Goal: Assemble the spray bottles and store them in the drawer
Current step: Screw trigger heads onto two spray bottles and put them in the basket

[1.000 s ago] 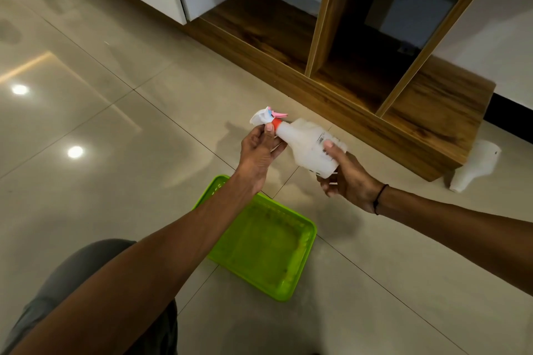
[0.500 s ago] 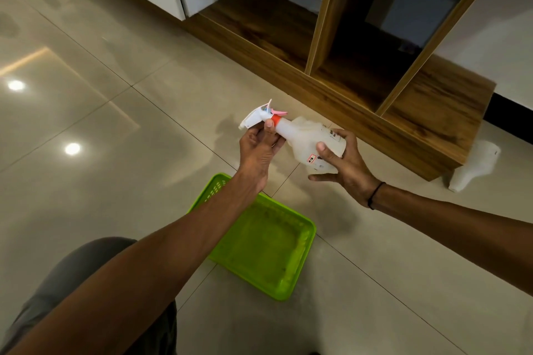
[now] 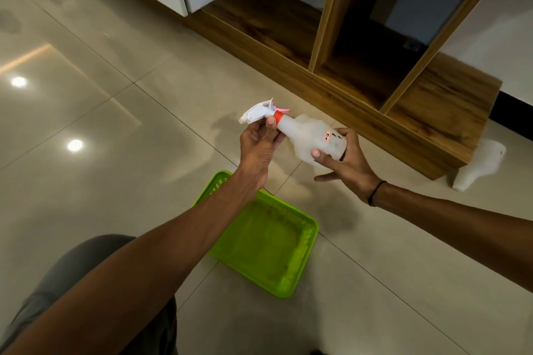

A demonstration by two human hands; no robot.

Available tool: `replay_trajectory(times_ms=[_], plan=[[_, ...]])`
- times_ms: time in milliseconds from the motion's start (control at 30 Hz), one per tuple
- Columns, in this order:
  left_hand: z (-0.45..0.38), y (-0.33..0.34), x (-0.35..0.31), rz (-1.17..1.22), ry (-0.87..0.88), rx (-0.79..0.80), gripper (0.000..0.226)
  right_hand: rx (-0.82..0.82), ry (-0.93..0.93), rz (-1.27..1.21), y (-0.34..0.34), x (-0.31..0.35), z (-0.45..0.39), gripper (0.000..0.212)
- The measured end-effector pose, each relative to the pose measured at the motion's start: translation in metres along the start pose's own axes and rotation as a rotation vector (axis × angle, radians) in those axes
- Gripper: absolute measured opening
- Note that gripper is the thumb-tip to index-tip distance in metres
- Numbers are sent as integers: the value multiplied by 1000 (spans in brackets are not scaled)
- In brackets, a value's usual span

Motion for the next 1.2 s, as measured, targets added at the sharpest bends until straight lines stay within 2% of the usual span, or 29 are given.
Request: replay_trajectory(times_ms=[167, 300, 400, 500, 667, 767, 867, 1033, 1200], plan=[[0, -5, -3, -24, -7, 65, 32, 35, 62, -57, 1, -11, -4, 74], [-1, -11, -7, -33, 3, 41, 32, 185, 83, -117, 9, -16, -7, 53], [-2, -14, -14, -60, 7, 44, 30, 273, 102, -148, 14, -15, -11, 49], [-3, -15, -22, -94, -13, 80, 21, 344, 90, -115, 20, -13, -14, 53], [-2, -20, -35, -229, -30, 149, 21, 428, 37, 98, 43, -9, -17, 66], [0, -23, -37, -265, -48, 183, 23, 404, -46, 319, 57, 3, -16, 78], [2, -30, -43, -271, -54, 193, 25, 349, -110, 429, 67, 11, -18, 92], [3, -42, -59, -269, -55, 225, 31, 310, -164, 525, 86, 23, -19, 78], [13, -66, -76, -280, -142, 305, 29, 319, -221, 695, 116, 35, -11, 94]])
Point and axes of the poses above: each hand's wrist, its own z-axis away from the middle knuckle, its own y-axis out of the palm, x = y × z, the point moved 5 cm from there along -z, towards the middle knuckle, and after that the axes turned 12 degrees about z, right-handed, at the moved point
